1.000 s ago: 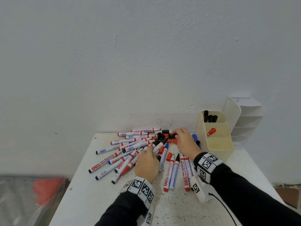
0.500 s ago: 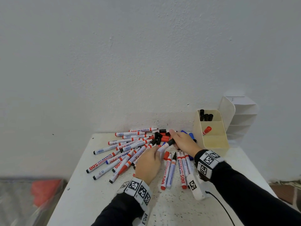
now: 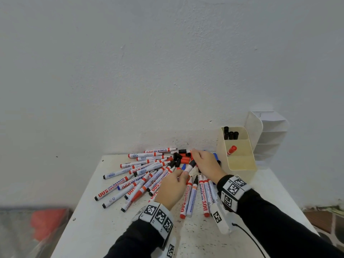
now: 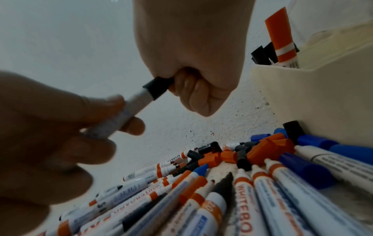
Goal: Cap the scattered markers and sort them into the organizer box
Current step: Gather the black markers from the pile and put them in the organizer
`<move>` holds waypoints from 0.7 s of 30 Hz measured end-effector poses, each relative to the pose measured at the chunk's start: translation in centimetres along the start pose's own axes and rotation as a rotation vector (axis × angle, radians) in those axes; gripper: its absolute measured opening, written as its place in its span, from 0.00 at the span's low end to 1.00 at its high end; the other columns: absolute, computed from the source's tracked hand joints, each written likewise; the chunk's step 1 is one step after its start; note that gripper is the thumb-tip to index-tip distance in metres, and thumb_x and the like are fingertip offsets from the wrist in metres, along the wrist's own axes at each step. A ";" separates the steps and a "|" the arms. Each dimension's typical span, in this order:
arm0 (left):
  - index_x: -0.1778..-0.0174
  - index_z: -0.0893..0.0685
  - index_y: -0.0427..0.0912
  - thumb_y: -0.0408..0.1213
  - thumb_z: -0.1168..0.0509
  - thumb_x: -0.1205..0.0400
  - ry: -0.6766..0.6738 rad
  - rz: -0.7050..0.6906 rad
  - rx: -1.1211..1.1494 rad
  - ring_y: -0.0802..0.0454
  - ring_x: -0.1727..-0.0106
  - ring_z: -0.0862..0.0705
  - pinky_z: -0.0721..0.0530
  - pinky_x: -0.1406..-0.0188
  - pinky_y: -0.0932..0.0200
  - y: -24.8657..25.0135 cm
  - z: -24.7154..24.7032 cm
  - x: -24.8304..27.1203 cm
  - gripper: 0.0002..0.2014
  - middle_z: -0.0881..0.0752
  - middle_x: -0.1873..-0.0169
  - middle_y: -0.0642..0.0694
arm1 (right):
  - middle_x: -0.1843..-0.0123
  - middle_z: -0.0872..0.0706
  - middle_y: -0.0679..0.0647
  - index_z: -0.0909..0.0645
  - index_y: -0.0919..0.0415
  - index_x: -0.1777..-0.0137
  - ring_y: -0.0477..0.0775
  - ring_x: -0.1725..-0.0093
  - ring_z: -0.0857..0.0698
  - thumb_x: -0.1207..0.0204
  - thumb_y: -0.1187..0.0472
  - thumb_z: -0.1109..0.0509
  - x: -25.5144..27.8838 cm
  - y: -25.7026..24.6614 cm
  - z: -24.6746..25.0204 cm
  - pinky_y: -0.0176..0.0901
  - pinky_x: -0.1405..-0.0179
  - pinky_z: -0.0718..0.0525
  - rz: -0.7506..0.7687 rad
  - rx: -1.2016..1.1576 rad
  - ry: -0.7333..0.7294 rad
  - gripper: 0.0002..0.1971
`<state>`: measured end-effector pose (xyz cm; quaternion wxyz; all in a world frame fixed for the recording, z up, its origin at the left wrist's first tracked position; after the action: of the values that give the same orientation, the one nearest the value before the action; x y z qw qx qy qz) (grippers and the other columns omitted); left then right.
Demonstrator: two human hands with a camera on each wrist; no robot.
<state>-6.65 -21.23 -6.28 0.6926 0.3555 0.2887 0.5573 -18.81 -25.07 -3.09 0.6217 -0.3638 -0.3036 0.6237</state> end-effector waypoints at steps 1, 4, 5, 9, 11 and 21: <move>0.56 0.20 0.45 0.47 0.48 0.13 0.021 -0.010 0.002 0.58 0.70 0.26 0.29 0.69 0.64 0.1 0.1 0.0 0.15 0.23 0.71 0.53 | 0.76 0.32 0.50 0.32 0.57 0.72 0.48 0.73 0.33 0.16 0.55 0.45 0.1 -0.1 0.1 0.42 0.71 0.35 -0.001 -0.013 0.008 0.21; 0.52 0.21 0.48 0.47 0.47 0.14 0.074 -0.032 0.032 0.61 0.70 0.25 0.30 0.71 0.66 0.6 0.3 -0.1 0.11 0.22 0.70 0.56 | 0.72 0.23 0.53 0.27 0.59 0.56 0.49 0.76 0.24 0.19 0.54 0.37 0.2 0.2 0.0 0.39 0.76 0.25 -0.113 -0.159 0.013 0.09; 0.50 0.21 0.50 0.46 0.46 0.14 0.095 -0.040 0.047 0.62 0.70 0.25 0.29 0.71 0.67 0.7 0.3 -0.2 0.10 0.21 0.69 0.56 | 0.69 0.19 0.54 0.28 0.58 0.49 0.48 0.76 0.20 0.21 0.54 0.34 0.4 0.3 -0.1 0.37 0.77 0.22 -0.166 -0.267 0.016 0.09; 0.45 0.23 0.55 0.40 0.45 0.14 0.136 -0.043 0.124 0.61 0.68 0.25 0.27 0.69 0.68 0.8 0.1 -0.3 0.07 0.17 0.62 0.51 | 0.56 0.14 0.59 0.33 0.59 0.35 0.45 0.68 0.14 0.22 0.57 0.31 0.9 -0.5 0.1 0.34 0.72 0.16 -0.145 -0.410 0.039 0.19; 0.39 0.21 0.53 0.39 0.45 0.14 0.097 -0.025 0.146 0.61 0.67 0.24 0.27 0.69 0.68 0.6 -0.4 -0.4 0.11 0.16 0.58 0.49 | 0.48 0.15 0.62 0.32 0.60 0.33 0.51 0.59 0.12 0.21 0.59 0.33 1.1 -0.6 0.2 0.37 0.66 0.13 -0.132 -0.325 0.033 0.19; 0.36 0.25 0.41 0.43 0.45 0.15 -0.087 0.179 -0.342 0.50 0.46 0.18 0.18 0.42 0.55 -2.7 -2.7 0.6 0.15 0.18 0.44 0.44 | 0.64 0.20 0.46 0.30 0.56 0.37 0.43 0.66 0.18 0.21 0.63 0.34 3.2 -3.6 5.5 0.24 0.70 0.20 0.249 -0.158 0.349 0.15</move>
<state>-7.12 -20.51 -10.08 0.7025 0.2806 0.1266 0.6416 -21.26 -21.32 2.70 0.5527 -0.5483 -0.1921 0.5974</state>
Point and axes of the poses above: each hand's wrist, its own x-axis away from the middle knuckle, its own z-axis out of the back of the hand, y = z × x, the point moved 8 cm from there along -x, towards the middle knuckle
